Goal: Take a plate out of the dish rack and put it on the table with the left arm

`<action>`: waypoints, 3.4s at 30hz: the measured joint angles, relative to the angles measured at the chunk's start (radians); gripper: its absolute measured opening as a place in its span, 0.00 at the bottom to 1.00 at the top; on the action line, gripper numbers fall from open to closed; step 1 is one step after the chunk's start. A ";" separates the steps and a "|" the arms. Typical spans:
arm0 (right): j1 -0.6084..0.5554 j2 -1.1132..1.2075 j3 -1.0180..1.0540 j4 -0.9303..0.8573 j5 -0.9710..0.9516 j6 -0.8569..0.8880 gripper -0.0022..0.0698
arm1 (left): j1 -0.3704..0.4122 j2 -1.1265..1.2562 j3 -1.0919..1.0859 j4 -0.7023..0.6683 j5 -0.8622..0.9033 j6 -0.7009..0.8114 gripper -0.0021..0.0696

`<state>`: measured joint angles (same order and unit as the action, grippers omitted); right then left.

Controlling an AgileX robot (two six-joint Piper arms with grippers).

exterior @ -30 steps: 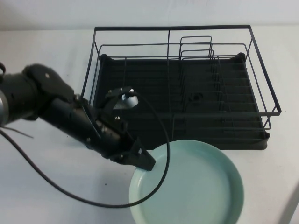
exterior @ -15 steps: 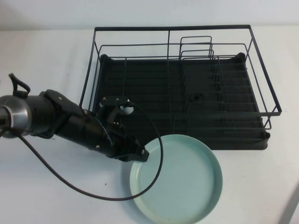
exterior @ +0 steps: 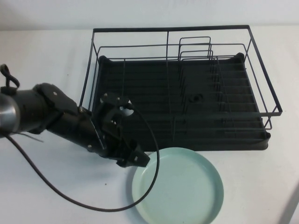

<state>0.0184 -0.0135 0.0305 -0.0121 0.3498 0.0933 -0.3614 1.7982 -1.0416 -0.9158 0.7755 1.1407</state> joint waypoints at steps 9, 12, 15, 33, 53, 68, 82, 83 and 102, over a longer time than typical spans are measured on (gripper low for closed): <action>0.000 0.000 0.000 0.000 0.000 0.000 0.00 | -0.002 -0.401 -0.040 0.399 0.018 -0.215 0.07; 0.000 0.000 0.000 0.000 0.000 0.000 0.00 | -0.002 -0.541 -0.016 0.446 -0.003 -0.266 0.04; 0.000 0.000 0.000 0.000 0.000 0.000 0.00 | -0.002 -0.669 0.077 0.459 -0.067 -0.305 0.03; 0.000 0.000 0.000 0.000 0.000 0.000 0.00 | -0.002 -1.152 0.583 0.470 -0.184 -0.533 0.03; 0.000 0.000 0.000 0.004 0.000 0.000 0.00 | -0.002 -1.221 0.738 0.522 -0.591 -0.682 0.03; 0.000 0.000 0.000 0.012 0.000 0.000 0.00 | 0.102 -1.772 1.066 0.740 -0.602 -0.918 0.03; 0.000 0.000 0.000 0.012 0.000 0.000 0.00 | 0.228 -1.806 1.066 0.813 -0.427 -1.026 0.03; 0.000 0.000 0.000 0.012 0.000 0.000 0.00 | 0.229 -1.806 1.066 0.812 -0.427 -1.026 0.03; 0.000 0.000 0.000 0.012 0.000 0.000 0.00 | 0.229 -1.806 1.066 0.812 -0.427 -1.026 0.03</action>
<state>0.0184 -0.0135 0.0305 0.0000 0.3498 0.0933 -0.1328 -0.0081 0.0241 -0.1033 0.3487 0.1146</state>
